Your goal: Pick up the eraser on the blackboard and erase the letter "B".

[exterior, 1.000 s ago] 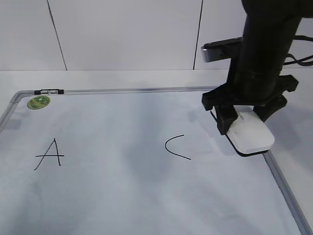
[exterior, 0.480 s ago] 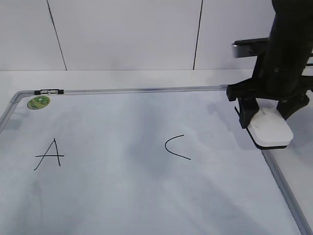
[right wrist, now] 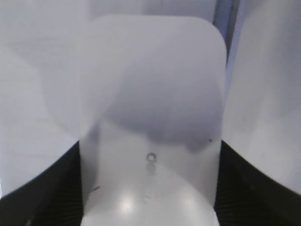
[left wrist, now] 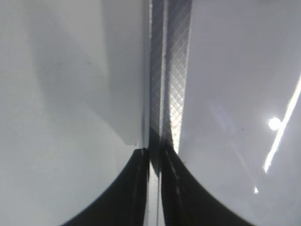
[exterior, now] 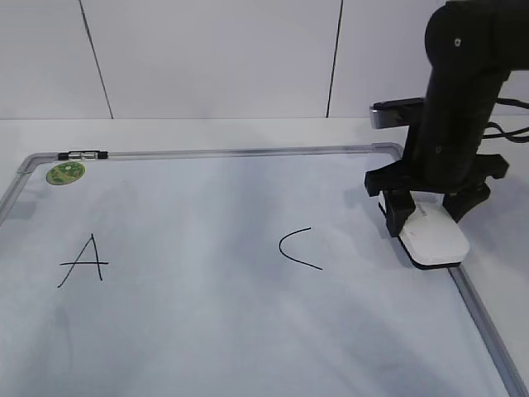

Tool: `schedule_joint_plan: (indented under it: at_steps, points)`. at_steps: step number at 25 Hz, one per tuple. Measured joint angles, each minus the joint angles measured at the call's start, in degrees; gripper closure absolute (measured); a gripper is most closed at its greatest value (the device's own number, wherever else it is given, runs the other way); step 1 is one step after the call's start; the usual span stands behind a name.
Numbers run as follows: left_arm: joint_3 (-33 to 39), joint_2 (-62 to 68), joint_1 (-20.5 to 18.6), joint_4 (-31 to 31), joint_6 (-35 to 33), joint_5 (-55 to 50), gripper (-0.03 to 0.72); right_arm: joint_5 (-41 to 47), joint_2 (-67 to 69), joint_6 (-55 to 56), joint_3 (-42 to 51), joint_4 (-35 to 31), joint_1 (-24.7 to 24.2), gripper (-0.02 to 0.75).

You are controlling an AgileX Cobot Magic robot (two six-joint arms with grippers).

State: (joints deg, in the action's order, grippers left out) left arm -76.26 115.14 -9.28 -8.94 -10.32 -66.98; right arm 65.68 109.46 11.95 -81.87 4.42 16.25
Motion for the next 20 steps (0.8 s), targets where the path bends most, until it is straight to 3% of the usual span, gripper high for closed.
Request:
schedule_joint_plan:
  at_steps: [20]
  points:
    - [0.0,0.0,0.0,-0.04,0.0,-0.02,0.613,-5.29,1.82,-0.21,0.0,-0.73,-2.49,0.225]
